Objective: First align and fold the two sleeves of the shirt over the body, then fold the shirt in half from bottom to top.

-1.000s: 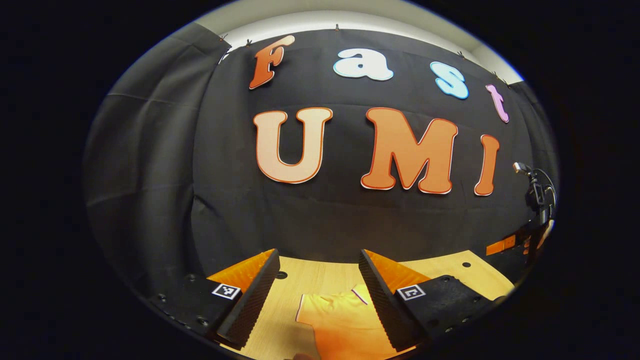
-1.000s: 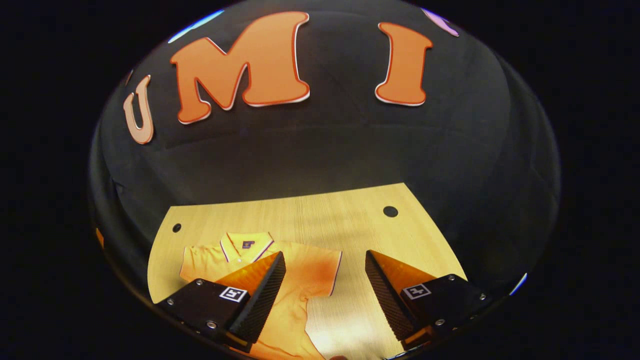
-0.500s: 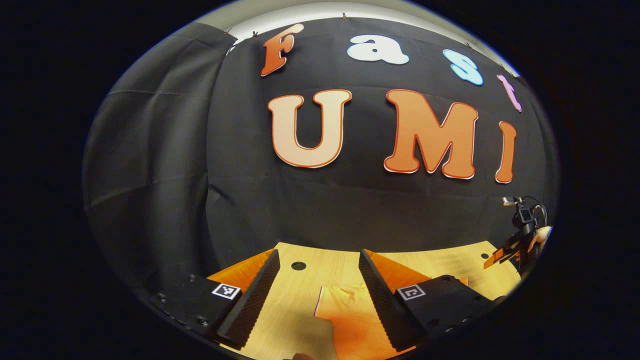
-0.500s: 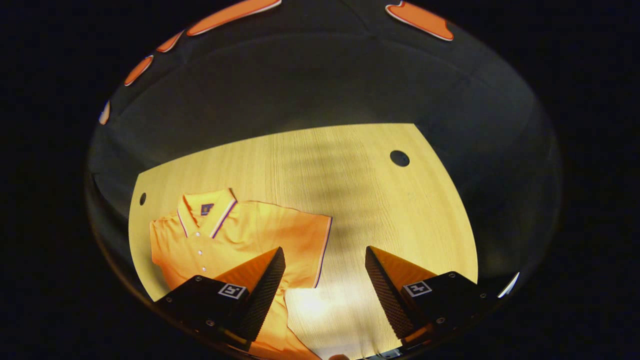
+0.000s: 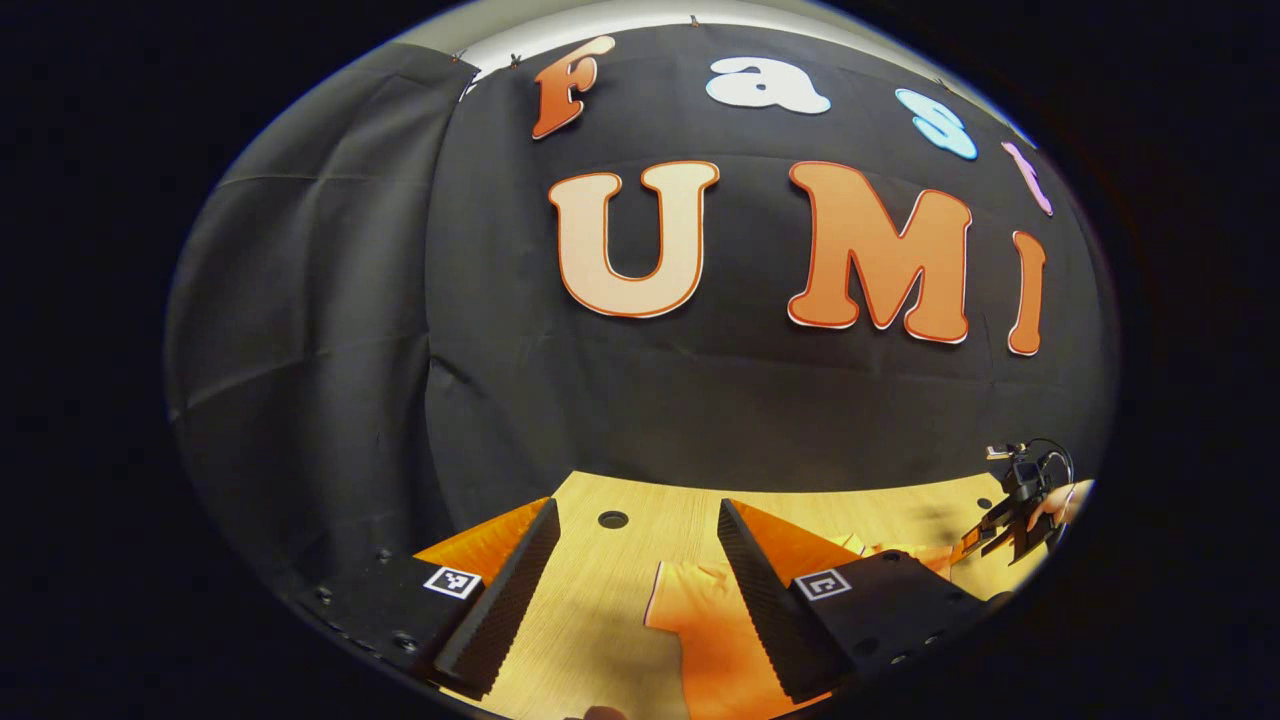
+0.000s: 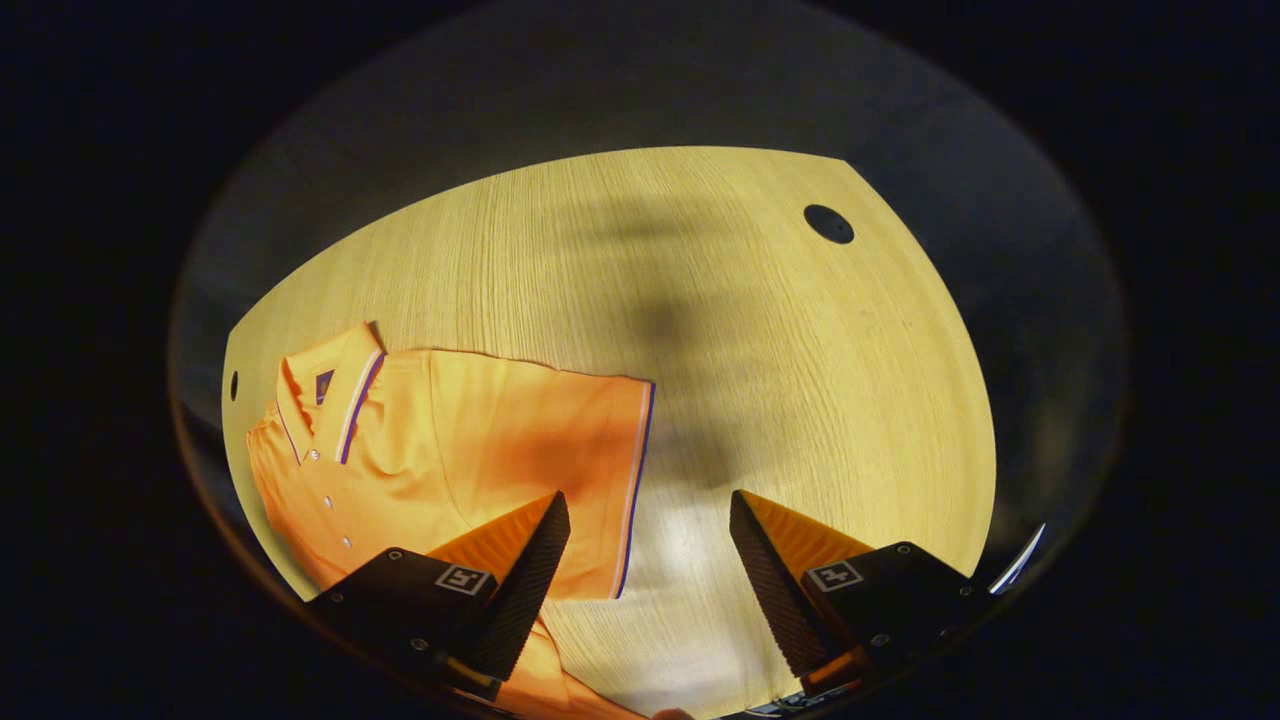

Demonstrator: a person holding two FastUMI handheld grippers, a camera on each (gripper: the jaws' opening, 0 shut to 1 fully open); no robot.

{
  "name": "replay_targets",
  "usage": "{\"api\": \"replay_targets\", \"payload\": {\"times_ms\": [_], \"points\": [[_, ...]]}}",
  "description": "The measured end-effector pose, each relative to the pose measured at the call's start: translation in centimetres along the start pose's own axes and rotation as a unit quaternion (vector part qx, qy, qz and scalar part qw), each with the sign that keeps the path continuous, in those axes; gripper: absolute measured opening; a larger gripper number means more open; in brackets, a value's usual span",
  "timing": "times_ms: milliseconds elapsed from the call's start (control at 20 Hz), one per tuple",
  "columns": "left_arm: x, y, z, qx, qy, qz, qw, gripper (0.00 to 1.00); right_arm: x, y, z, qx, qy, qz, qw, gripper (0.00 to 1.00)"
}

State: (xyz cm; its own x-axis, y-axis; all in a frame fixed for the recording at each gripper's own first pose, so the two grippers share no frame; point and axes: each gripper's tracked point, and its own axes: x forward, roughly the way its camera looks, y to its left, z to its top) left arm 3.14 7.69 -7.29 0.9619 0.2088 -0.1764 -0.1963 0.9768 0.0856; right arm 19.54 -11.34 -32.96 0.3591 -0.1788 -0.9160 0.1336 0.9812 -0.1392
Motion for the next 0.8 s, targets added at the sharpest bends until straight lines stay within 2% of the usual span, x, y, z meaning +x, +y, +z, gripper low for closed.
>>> {"api": "replay_targets", "payload": {"times_ms": [150, 450, 650, 700, 750, 800], "points": [[0.3, 0.1, -0.7, -0.006, 0.012, 0.003, 1.000, 0.98, 1.5, -0.4, -0.2, 0.002, 0.009, -0.013, 1.000, 0.99], [0.7, 0.5, -1.4, -0.005, 0.022, 0.010, 1.000, 0.98, 2.5, 0.1, -0.5, 0.025, 0.031, 0.008, 0.999, 0.96], [0.9, 0.6, -1.9, -0.011, 0.034, 0.010, 0.999, 0.98, 2.8, 0.3, -0.2, 0.040, 0.024, 0.005, 0.999, 0.80], [0.9, 0.7, -2.2, -0.012, 0.039, 0.008, 0.999, 0.98, 2.7, 0.3, -0.1, 0.042, 0.022, 0.005, 0.999, 0.66], [1.0, 0.8, -2.2, -0.013, 0.041, 0.008, 0.999, 0.98, 2.7, 0.4, -0.1, 0.041, 0.020, 0.007, 0.999, 0.62], [0.9, 0.8, -2.4, -0.012, 0.041, 0.007, 0.999, 0.98, 2.7, 0.5, -0.1, 0.040, 0.017, 0.007, 0.999, 0.43]]}}
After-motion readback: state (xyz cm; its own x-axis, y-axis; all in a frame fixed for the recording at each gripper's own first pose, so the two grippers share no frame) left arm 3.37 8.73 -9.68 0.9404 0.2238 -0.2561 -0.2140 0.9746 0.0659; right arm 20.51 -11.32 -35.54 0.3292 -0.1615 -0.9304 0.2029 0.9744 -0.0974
